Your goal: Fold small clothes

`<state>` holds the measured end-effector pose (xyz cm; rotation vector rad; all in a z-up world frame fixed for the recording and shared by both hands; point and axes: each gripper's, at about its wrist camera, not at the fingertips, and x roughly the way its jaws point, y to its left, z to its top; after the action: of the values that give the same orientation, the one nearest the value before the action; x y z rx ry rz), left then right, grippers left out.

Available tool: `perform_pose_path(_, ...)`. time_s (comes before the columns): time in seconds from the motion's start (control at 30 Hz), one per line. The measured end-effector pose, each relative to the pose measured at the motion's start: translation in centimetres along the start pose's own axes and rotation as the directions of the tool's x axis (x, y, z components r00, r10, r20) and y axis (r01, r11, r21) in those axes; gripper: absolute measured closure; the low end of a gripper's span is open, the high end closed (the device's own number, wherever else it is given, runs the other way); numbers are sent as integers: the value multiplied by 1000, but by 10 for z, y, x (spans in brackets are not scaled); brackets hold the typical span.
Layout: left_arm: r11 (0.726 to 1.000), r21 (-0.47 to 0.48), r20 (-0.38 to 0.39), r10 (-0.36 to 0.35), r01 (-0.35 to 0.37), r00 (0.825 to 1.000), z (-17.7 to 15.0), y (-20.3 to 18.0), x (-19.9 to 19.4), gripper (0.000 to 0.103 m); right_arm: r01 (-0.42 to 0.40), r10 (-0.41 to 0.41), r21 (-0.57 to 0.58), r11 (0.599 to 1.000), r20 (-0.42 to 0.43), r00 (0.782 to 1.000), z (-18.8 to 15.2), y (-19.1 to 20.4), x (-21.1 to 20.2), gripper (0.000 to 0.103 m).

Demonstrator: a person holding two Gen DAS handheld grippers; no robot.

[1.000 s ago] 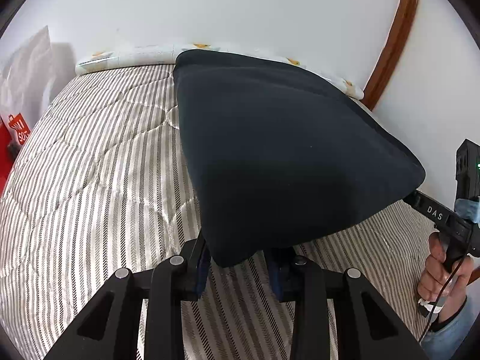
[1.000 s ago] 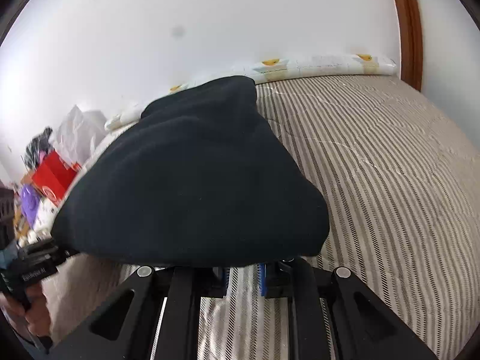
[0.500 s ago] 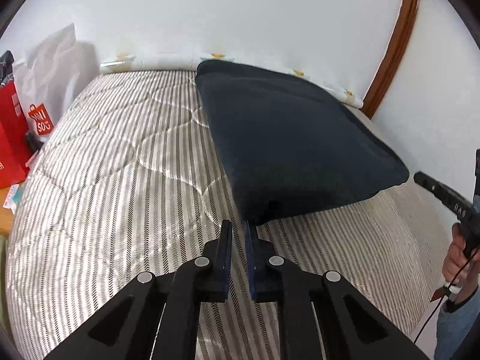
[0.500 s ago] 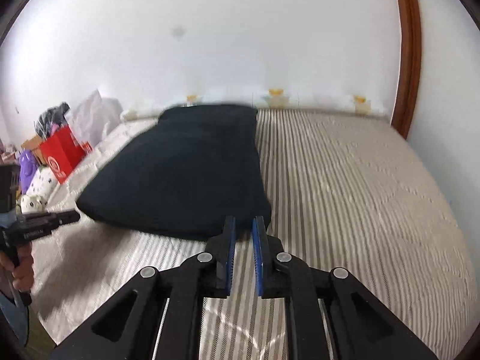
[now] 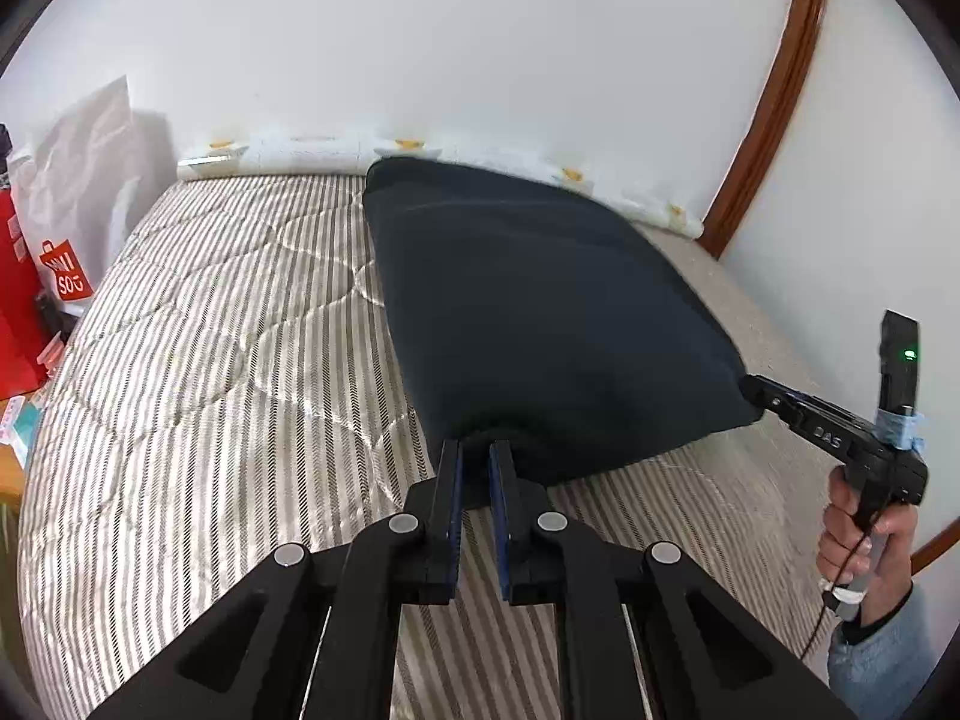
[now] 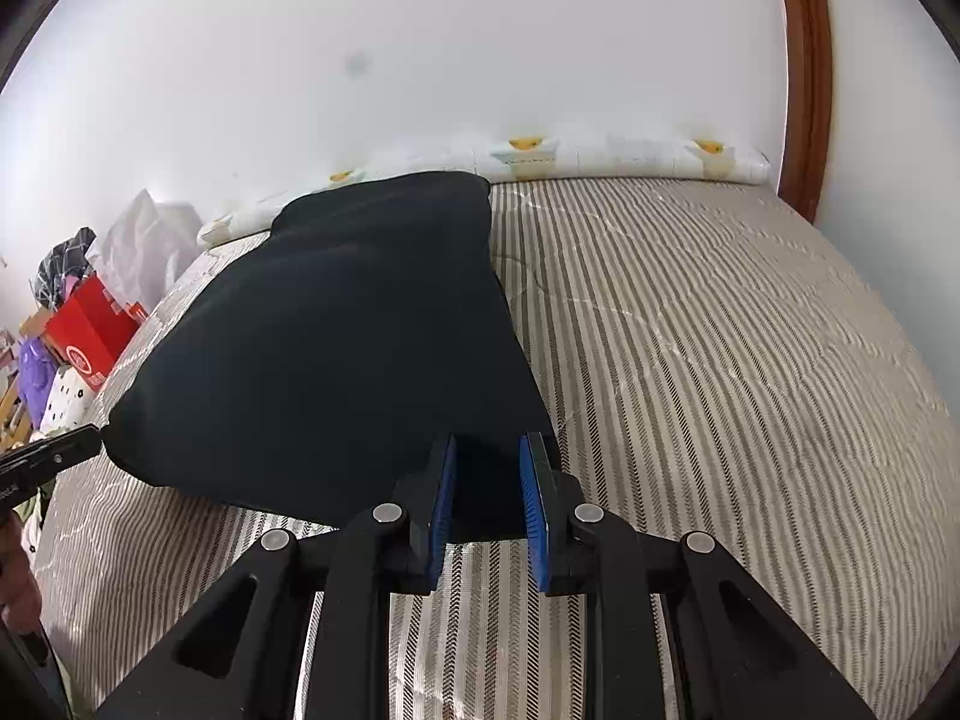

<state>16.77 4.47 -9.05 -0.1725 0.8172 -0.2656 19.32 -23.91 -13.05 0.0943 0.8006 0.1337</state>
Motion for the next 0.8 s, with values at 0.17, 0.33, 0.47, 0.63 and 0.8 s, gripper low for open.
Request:
perform_pose_path(0.17,1000,6,26,13,-13,1000,15,-3,3,87,5,-5,2,1000,9,1000,7,4,-4,81)
perform_pose_path(0.33,999,-3,-24,40,-40,999,15,-1,31,83,-7,7,-14,1000,26,1000,3,13,-13,81)
perform_pose_path(0.47,998,0,-29,64,-64,998,5,-2,33,75,-2,3,-44,999,18,1000,-1,23,-12,76)
perform_pose_path(0.63,998,-40,-48,52,-54,997,2,0,30,75,46,-47,-42,998,-18,999,-2,29,1,75)
perform_pose_path(0.8,997,-48,-66,60,-63,996,-2,-2,25,74,63,-63,-6,998,-37,997,-4,26,-8,75)
